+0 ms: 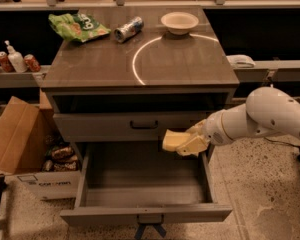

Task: Place sponge into middle drawer

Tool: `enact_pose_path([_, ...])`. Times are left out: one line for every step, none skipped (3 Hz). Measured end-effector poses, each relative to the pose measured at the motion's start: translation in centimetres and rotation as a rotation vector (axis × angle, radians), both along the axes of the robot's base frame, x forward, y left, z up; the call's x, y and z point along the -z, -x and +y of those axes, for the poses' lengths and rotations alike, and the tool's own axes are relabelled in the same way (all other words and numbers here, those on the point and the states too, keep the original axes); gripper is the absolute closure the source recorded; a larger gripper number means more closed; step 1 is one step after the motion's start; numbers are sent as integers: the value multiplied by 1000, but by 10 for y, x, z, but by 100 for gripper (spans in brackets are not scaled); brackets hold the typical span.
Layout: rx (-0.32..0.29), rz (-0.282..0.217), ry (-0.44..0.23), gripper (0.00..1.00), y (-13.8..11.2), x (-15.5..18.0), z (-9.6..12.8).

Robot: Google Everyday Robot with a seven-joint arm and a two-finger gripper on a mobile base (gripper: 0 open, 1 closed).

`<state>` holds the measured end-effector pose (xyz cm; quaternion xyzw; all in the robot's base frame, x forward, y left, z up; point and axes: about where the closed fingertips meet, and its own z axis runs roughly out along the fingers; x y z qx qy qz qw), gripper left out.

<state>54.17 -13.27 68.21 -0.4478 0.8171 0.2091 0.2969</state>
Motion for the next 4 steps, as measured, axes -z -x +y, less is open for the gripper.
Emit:
enact_pose_path([4, 29, -19, 100, 2, 43, 8])
enact_pose_path([7, 62, -34, 100, -1, 81, 16])
enact_pose_path([19, 110, -60, 100, -2, 119, 20])
enact_pose_path([36, 149, -67, 100, -4, 156, 26])
